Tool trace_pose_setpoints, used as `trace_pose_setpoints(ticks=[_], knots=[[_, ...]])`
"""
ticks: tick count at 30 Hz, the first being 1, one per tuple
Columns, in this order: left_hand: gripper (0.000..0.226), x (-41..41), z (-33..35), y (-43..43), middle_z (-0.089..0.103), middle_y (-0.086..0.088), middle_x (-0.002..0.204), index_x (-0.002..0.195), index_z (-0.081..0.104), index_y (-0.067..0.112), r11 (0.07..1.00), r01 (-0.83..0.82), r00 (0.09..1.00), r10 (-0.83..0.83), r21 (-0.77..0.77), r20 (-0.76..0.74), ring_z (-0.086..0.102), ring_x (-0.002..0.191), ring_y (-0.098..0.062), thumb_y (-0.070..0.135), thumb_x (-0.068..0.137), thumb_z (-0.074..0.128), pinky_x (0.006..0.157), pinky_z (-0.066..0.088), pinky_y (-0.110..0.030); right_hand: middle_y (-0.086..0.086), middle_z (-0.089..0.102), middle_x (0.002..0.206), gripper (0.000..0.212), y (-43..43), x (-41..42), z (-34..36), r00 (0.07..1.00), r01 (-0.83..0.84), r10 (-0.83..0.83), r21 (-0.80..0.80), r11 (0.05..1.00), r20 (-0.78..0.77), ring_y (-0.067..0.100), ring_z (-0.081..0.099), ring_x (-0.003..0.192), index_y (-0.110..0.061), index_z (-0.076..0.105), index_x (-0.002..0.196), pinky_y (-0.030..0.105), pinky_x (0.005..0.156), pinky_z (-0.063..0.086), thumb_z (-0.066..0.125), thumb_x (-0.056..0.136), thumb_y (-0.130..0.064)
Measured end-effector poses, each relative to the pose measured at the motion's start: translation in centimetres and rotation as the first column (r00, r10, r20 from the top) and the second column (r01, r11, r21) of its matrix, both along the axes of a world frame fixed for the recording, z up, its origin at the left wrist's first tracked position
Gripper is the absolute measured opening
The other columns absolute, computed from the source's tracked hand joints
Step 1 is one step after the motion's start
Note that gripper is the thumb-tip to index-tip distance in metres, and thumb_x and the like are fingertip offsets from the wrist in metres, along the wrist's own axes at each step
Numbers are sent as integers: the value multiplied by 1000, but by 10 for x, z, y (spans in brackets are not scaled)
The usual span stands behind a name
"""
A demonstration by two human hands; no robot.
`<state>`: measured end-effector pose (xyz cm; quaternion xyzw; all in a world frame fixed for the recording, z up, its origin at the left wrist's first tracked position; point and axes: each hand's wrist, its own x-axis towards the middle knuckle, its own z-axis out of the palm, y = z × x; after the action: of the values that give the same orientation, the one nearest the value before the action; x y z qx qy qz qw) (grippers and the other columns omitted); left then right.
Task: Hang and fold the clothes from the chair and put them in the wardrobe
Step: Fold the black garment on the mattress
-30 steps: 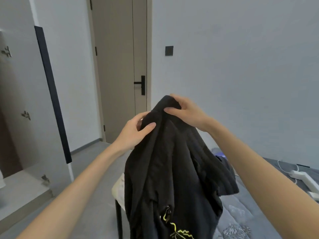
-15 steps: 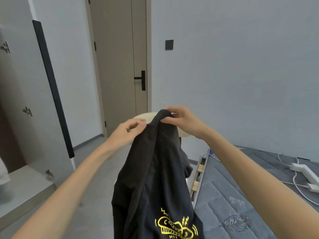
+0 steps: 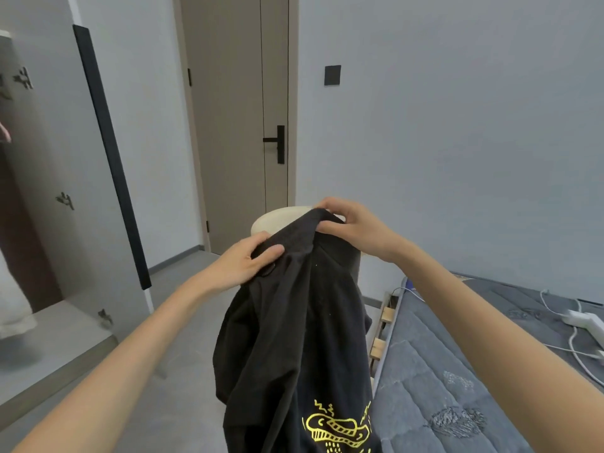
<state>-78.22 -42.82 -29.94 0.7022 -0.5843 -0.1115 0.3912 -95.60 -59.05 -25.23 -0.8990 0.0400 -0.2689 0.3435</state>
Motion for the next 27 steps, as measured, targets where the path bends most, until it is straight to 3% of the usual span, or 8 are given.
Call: trace_pose_setpoints(ticks=[4,7,11,14,17,19,23,27], knots=[[47,24,-24,13,47,4,115,127,45,32,984,-115,962,76,137,261,49,99,-9,48,86,61,84,42,-25,-15,63,94,12,-13,6,-23,994,104,-107,-124,987,-15,1,55,93,-19,67,97,27,91,43,58,93,-13],[57,29,-40,22,39,2,126,140,35,28,968,-249,919,224,37,326,47,109,-16,35,90,62,89,39,-27,-5,64,94,10,-14,10,-43,985,160,-173,-244,956,-29,8,55,90,-20,65,95,33,87,47,60,91,-13],[29,35,-36,33,48,0,115,114,45,17,928,-352,807,366,-121,463,57,94,-23,31,92,60,79,46,-35,-4,62,97,17,-5,13,-70,971,161,-188,-182,970,-148,13,57,89,-20,60,104,33,83,50,67,88,-21],[20,34,-21,45,52,1,99,95,41,19,901,-389,723,429,-193,542,51,74,-16,32,94,56,58,32,-24,4,62,112,35,0,22,-95,861,90,-156,-157,983,-484,21,60,103,-16,59,117,37,92,52,69,86,-31],[13,31,-10,55,57,2,94,91,43,20,878,-411,673,474,-246,568,46,73,-13,24,96,53,53,21,-18,7,62,118,45,13,27,-120,708,54,-174,-193,980,-684,23,58,109,-12,56,128,33,96,51,65,89,-34],[6,33,-6,59,61,3,96,93,49,19,871,-415,667,488,-263,563,48,77,-14,21,95,54,55,23,-21,7,61,121,43,19,33,-133,690,51,-155,-167,985,-707,23,58,110,-14,52,131,32,96,49,59,92,-31],[4,41,2,69,66,8,96,92,58,22,867,-423,722,498,-262,481,57,86,-18,24,95,56,59,31,-28,4,55,133,49,20,48,-140,664,77,-98,-62,995,-741,25,51,122,-23,42,140,39,106,41,54,93,-31],[13,57,8,78,66,12,90,82,59,34,871,-451,824,491,-197,284,59,93,-15,28,93,60,73,45,-36,1,50,134,54,6,62,-151,483,78,-208,-194,978,-850,25,44,126,-22,40,139,36,104,36,55,92,-43]])
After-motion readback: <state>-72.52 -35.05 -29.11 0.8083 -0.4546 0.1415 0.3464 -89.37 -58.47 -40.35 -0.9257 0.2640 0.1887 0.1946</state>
